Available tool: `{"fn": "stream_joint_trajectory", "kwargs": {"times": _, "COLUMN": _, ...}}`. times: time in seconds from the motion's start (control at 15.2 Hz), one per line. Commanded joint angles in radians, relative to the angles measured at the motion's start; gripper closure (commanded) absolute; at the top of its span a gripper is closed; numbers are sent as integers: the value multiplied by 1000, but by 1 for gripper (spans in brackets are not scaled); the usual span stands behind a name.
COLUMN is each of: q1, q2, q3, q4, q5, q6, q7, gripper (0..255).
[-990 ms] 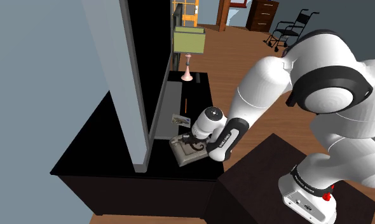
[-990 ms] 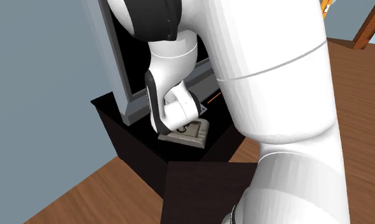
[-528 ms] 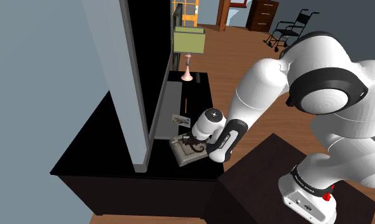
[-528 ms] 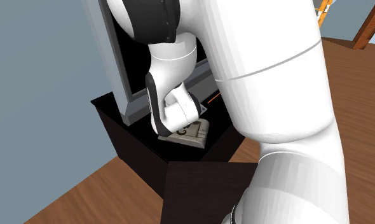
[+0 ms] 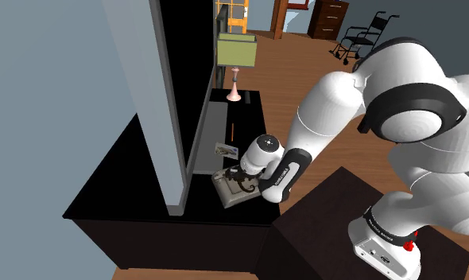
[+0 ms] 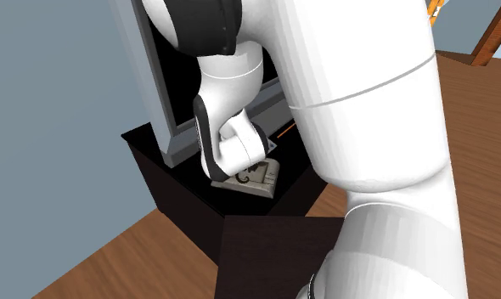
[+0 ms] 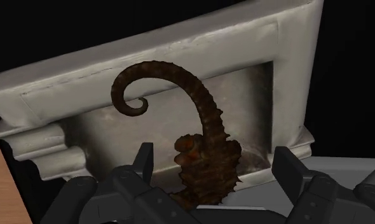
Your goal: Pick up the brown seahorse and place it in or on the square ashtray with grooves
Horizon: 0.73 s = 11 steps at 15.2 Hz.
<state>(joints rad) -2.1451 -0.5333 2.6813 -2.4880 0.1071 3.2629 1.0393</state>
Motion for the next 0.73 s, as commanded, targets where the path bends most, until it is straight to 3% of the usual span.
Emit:
{"fn": "stream_joint_trajectory", "kwargs": {"times": 0.0, "q1": 74, "q2": 61, "q3": -65, "q4": -39, "q5": 6, "q6": -31, "q7": -4, "gripper": 0}}
{"fn": "stream_joint_trajectory", "kwargs": {"times": 0.13, "q1": 191, "q2": 126, "q3": -171, "q4": -79, "q5": 8, "q6": -73, "q7": -3, "gripper": 0}}
{"fn": "stream_joint_trajectory", "kwargs": {"times": 0.66, "q1": 190, "q2": 126, "q3": -171, "q4": -79, "q5": 6, "q6": -73, "q7": -2, "gripper": 0}}
